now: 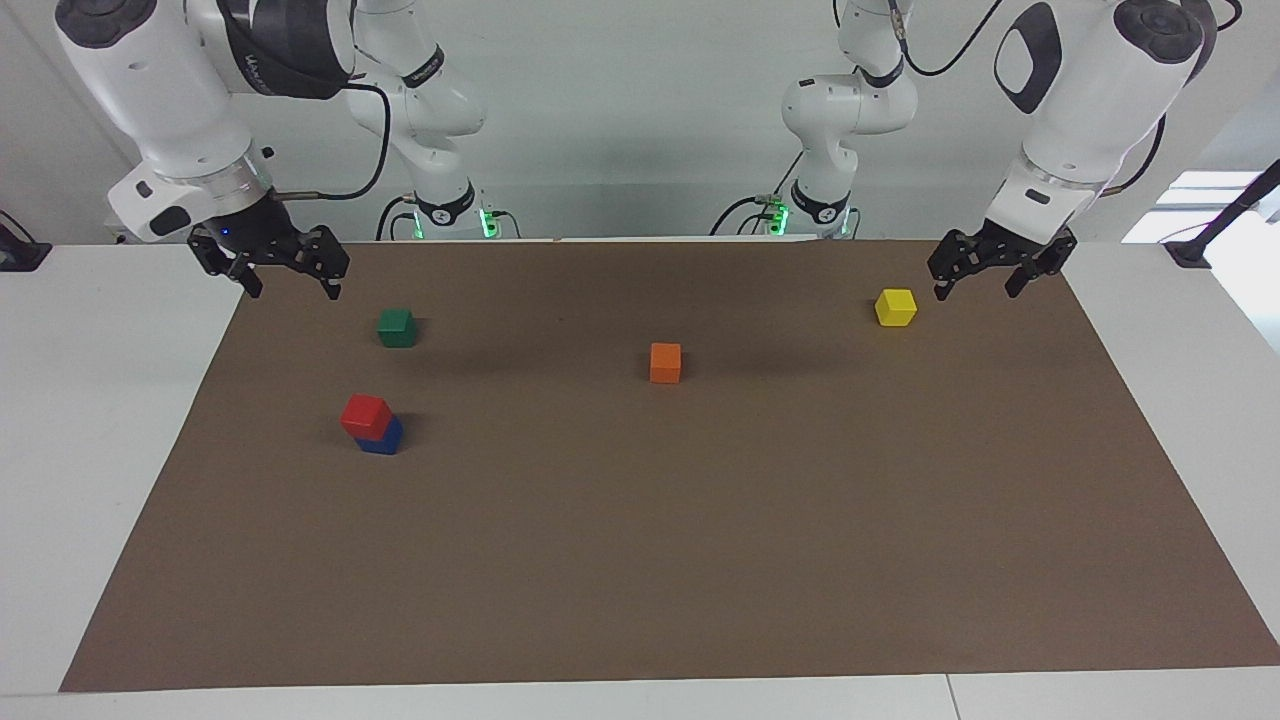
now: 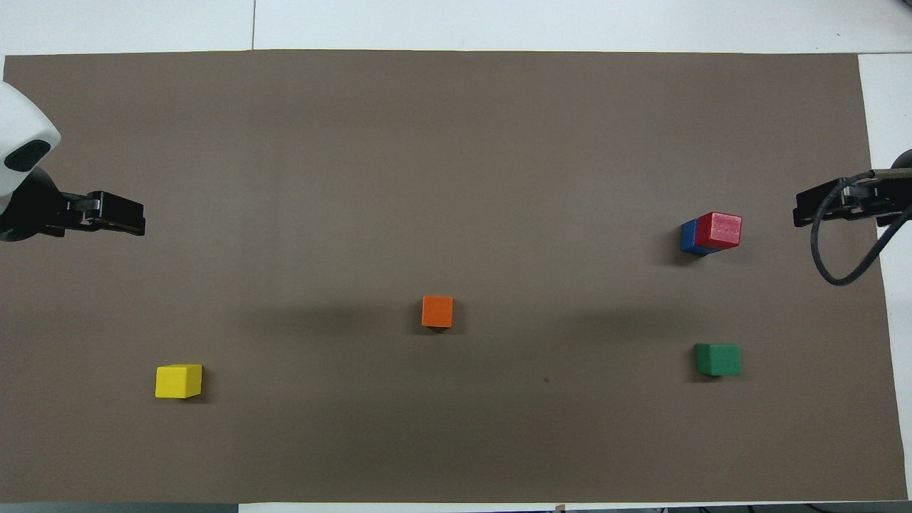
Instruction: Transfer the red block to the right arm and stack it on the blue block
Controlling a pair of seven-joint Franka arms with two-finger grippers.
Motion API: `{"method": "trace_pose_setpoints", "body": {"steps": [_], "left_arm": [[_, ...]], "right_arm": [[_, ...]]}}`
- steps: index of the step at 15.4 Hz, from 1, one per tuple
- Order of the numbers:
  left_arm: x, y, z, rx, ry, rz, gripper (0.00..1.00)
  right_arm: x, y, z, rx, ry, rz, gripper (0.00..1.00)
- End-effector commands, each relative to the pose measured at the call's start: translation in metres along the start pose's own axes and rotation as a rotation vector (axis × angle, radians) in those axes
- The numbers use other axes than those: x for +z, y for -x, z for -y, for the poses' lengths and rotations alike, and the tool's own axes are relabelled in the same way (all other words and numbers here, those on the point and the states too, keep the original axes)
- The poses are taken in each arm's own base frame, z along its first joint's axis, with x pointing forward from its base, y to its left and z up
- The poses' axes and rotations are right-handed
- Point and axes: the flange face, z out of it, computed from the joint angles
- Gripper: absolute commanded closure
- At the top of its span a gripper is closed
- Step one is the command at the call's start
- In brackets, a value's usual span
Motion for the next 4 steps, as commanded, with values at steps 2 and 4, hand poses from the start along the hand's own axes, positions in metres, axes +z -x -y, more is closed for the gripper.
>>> {"method": "trace_pose_setpoints", "body": {"steps": [2,4], "left_arm": [[0.0006,0.0040,0.0013,-0.013,0.010,0.008,0.00],[0.0006,0.0040,0.0013,-0.013,0.010,0.008,0.00]], "right_arm": [[-0.0058,-0.0013,-0.0023,-0.007,-0.007,0.003,0.00],[-0.0060,0.0000,-0.0031,-0.006,-0.007,0.009,0.00]]}}
